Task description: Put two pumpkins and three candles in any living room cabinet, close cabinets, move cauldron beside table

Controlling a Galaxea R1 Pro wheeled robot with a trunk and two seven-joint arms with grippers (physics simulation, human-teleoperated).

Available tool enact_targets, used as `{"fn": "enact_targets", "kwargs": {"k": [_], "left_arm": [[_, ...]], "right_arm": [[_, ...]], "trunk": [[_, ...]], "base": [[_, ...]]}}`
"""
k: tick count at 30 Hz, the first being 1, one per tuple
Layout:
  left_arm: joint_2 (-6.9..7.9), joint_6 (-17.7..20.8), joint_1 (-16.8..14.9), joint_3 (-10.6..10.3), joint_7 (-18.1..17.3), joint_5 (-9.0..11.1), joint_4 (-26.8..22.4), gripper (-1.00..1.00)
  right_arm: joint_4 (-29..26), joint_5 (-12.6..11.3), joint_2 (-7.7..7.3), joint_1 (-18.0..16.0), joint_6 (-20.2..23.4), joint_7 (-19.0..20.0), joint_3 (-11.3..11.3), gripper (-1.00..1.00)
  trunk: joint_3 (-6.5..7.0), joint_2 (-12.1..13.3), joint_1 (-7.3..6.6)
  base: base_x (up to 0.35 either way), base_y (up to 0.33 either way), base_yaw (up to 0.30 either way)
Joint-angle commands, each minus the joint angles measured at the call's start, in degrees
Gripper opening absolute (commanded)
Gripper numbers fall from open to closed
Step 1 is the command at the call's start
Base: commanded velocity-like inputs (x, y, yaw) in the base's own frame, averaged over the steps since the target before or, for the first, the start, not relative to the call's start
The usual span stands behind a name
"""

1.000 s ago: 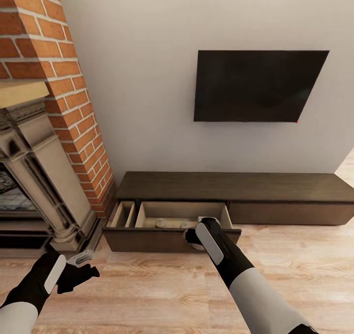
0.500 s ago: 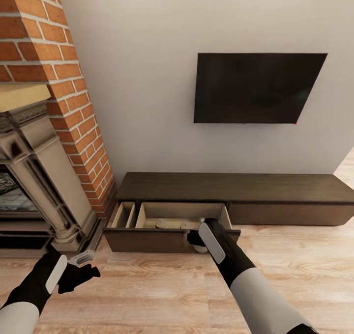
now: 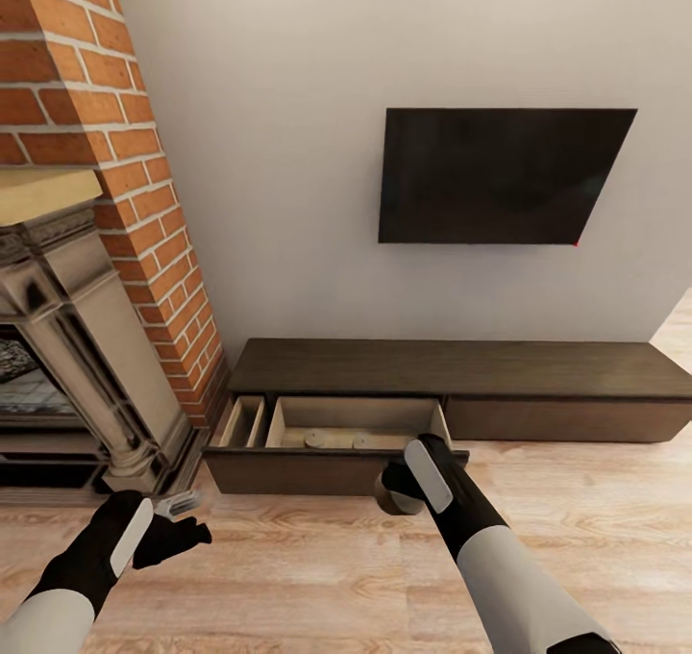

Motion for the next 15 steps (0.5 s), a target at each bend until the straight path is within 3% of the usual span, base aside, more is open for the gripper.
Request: {"fn": "enact_targets", "kwargs": {"k": [1, 7, 15], "left_arm": [[0.01, -0.05, 0.00, 0.04, -0.08, 0.07, -0.04, 1.00], [0.01, -0.31, 0.00, 0.17, -0.33, 0.45, -0.08, 1.00], [0.00, -0.51, 0.00, 0.50, -0.85, 0.80, -0.16, 1.00]], "right_arm": [[0.06, 0.02, 0.00, 0.00, -0.06, -0.01, 0.03, -1.00], [0.15, 0.17, 0.00, 0.00, -0.52, -0.03, 0.14, -1.00], [0.09, 0.09, 0.00, 0.00, -4.45, 0.21, 0.18, -1.00]], "trunk": [[0.19, 0.42, -0.22], [1.26, 2.83, -1.54], [1.26, 2.83, -1.54]], "base": [[0.000, 0.000, 0.000], [0.000, 0.000, 0.000], [0.050, 0.000, 0.000]]}}
